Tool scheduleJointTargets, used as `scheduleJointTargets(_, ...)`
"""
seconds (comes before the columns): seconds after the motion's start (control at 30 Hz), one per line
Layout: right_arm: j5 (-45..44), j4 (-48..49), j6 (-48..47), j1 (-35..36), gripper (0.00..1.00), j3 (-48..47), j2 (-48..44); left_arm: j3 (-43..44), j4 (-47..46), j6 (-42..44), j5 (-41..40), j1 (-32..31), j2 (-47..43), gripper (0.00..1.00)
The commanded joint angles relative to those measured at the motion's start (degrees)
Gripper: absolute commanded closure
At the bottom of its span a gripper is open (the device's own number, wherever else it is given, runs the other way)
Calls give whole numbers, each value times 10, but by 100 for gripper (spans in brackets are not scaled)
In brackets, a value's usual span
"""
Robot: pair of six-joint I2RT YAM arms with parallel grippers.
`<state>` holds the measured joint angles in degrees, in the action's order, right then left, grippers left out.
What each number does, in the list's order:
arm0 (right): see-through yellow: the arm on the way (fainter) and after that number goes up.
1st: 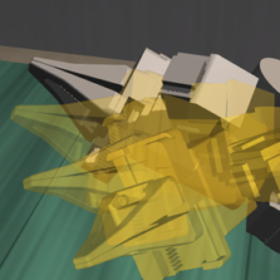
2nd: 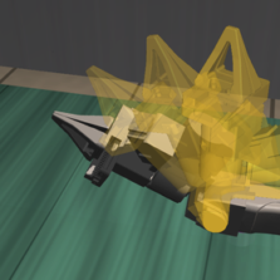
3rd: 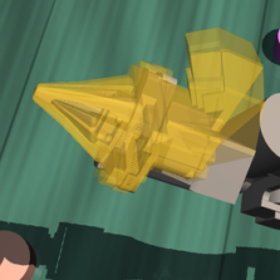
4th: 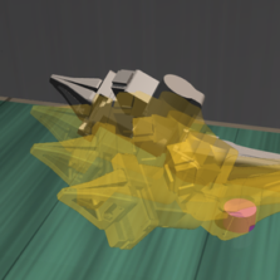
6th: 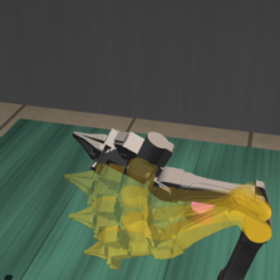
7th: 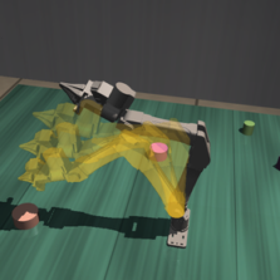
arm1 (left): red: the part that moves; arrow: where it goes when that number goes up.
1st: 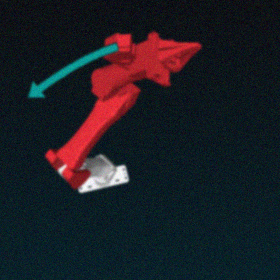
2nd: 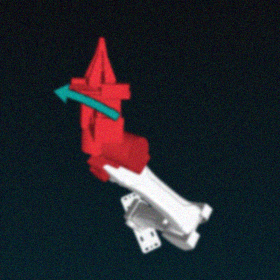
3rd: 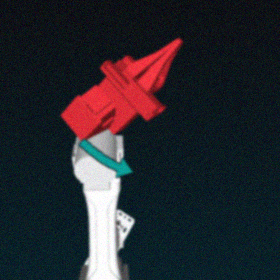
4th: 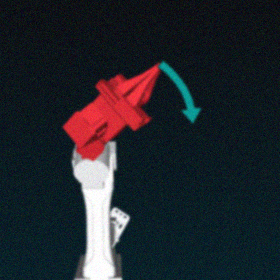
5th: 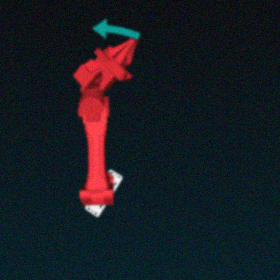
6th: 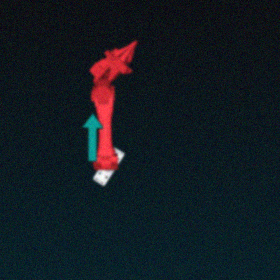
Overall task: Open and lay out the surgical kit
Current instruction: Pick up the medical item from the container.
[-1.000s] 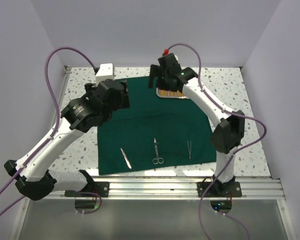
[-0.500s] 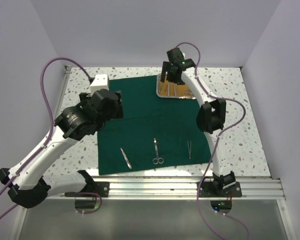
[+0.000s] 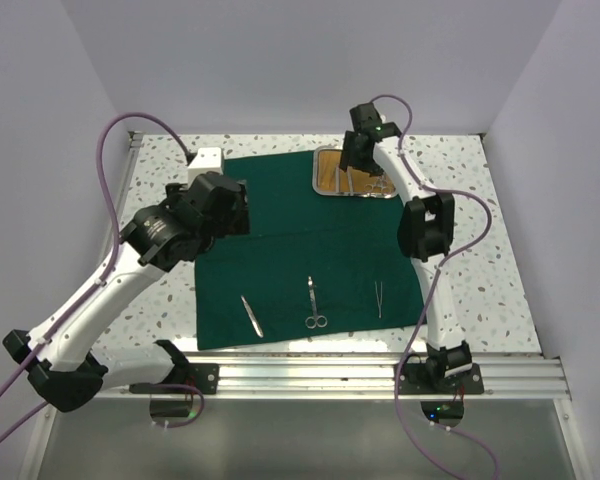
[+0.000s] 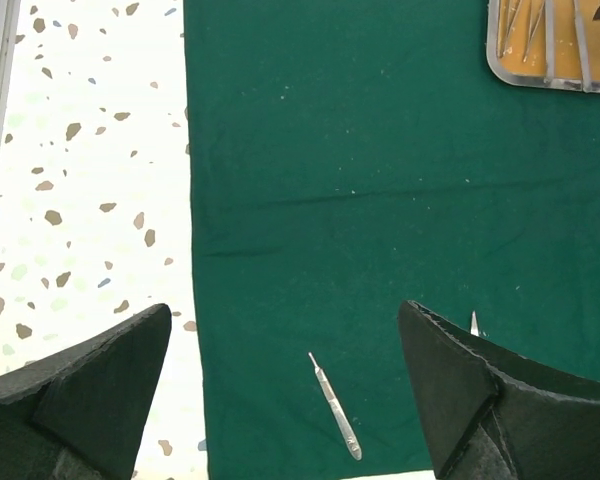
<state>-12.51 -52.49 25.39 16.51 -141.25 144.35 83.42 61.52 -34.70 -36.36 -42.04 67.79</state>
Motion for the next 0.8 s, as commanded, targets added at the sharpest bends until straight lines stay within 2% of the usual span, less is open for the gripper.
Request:
scheduleJointTargets(0.0,6,13,-10,12,27,10,11,-12,-28,18,19,12,5,0)
scheduleJointTargets(0.17,0,14,-10,11,28,-2,26,-23,-33,22,24,20,4,0)
scheduleJointTargets(0.27,-3,15,-10,11,33,-3,34,-19,-32,27,22,25,3,0)
scheduleJointTargets(0.43,-2,22,-3,11,45,20,42,-15,-26,35,22,37,3,0)
scheduleJointTargets(0.57,1,27,3,14,49,34,50,-13,-25,38,23,46,3,0)
scheduleJointTargets(0.67,-2,22,0,19,56,32,59,-16,-25,42,25,51,3,0)
scheduleJointTargets(0.77,-9,17,-2,24,73,32,66,-19,-25,45,27,57,3,0)
